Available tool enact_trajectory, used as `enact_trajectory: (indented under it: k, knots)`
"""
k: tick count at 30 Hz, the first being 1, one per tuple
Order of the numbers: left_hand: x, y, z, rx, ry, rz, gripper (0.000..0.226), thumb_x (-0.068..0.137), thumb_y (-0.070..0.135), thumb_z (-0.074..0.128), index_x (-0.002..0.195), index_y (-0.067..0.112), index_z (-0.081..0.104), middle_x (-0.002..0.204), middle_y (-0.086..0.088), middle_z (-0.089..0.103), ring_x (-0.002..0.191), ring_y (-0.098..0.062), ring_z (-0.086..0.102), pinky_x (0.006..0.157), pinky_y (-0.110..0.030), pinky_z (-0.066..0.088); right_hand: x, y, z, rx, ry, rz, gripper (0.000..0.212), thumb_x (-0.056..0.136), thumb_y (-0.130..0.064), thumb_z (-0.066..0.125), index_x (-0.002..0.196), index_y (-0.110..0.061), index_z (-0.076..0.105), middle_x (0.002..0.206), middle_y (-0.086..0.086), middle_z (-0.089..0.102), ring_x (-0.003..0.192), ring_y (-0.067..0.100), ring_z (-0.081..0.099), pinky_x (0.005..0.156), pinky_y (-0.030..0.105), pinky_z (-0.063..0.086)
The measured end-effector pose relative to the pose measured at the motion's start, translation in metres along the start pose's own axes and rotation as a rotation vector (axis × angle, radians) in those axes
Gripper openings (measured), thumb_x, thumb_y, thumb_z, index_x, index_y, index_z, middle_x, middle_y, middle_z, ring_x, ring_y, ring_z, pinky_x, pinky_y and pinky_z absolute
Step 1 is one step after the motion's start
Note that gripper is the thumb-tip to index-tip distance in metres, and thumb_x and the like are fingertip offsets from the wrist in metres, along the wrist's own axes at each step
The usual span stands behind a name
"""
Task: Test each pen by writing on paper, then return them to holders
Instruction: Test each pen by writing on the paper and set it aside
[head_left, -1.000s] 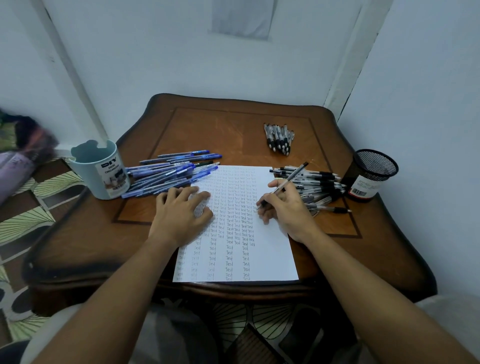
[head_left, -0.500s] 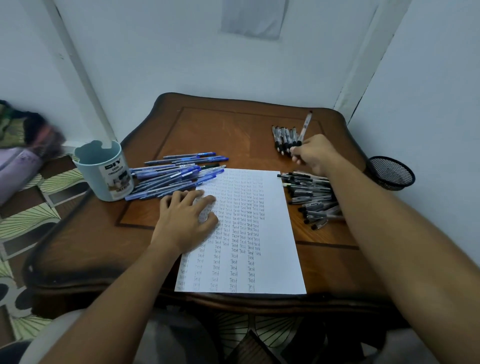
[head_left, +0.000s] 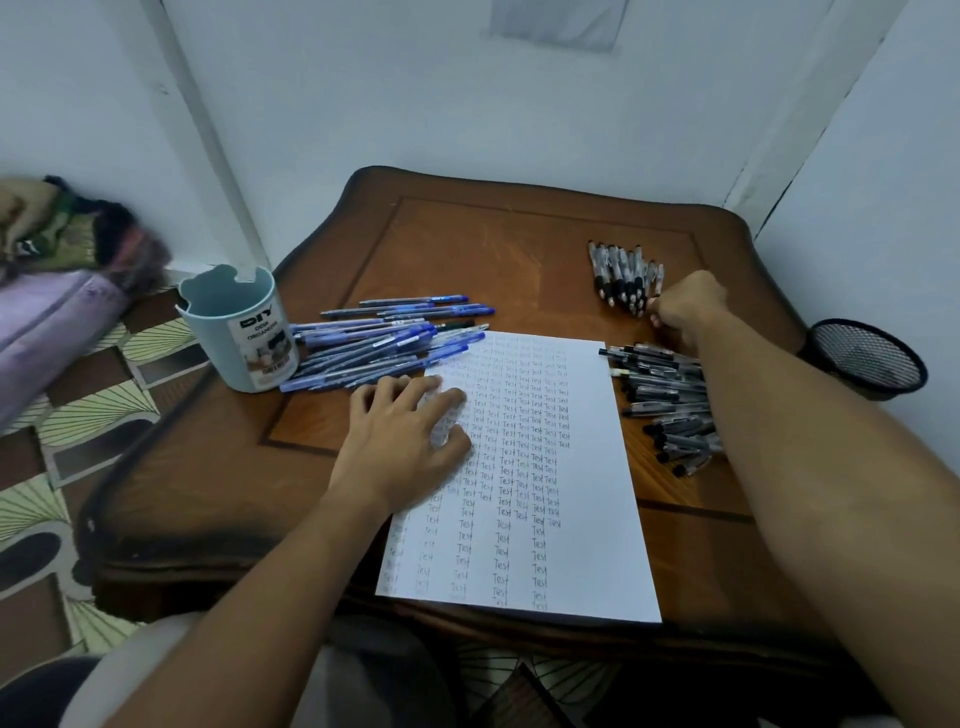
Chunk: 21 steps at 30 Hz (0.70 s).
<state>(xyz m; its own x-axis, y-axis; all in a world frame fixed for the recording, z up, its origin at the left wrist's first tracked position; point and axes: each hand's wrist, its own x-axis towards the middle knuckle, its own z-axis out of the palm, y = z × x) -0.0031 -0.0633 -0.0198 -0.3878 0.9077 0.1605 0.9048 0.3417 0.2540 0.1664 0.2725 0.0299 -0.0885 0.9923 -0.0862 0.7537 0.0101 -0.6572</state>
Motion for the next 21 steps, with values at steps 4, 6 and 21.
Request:
enact_trajectory:
  k: [4,6,21]
  knots:
    - [0.0,-0.001,0.0,0.007,-0.008,-0.001,0.051,0.091,0.058,0.028,0.136,0.043,0.046,0.149,0.013,0.04,0.133,-0.014,0.029,0.113,-0.046,0.014,-0.004,-0.005,0.002,-0.059,-0.033,-0.027,0.019,0.086,-0.009,0.076,0.101,0.001,0.071,0.095,0.017,0.072,0.093,0.031,0.07,0.088,0.047,0.057]
    - [0.0,-0.001,-0.001,0.007,-0.011,-0.003,0.051,0.091,0.059,0.028,0.135,0.043,0.046,0.149,0.013,0.04,0.132,-0.014,0.03,0.113,-0.046,0.015,-0.006,-0.005,-0.001,-0.068,-0.046,-0.038,0.016,0.088,-0.009,0.073,0.101,0.001,0.071,0.095,0.016,0.072,0.094,0.031,0.071,0.089,0.048,0.057]
    - [-0.001,-0.002,-0.001,0.031,-0.054,-0.006,0.062,0.086,0.065,0.021,0.139,0.044,0.043,0.151,0.012,0.038,0.133,-0.016,0.028,0.111,-0.047,0.016,-0.072,0.007,-0.059,-0.455,-0.355,-0.396,0.024,0.099,-0.025,0.061,0.12,-0.016,0.071,0.132,0.007,0.064,0.119,0.025,0.056,0.096,0.034,0.041]
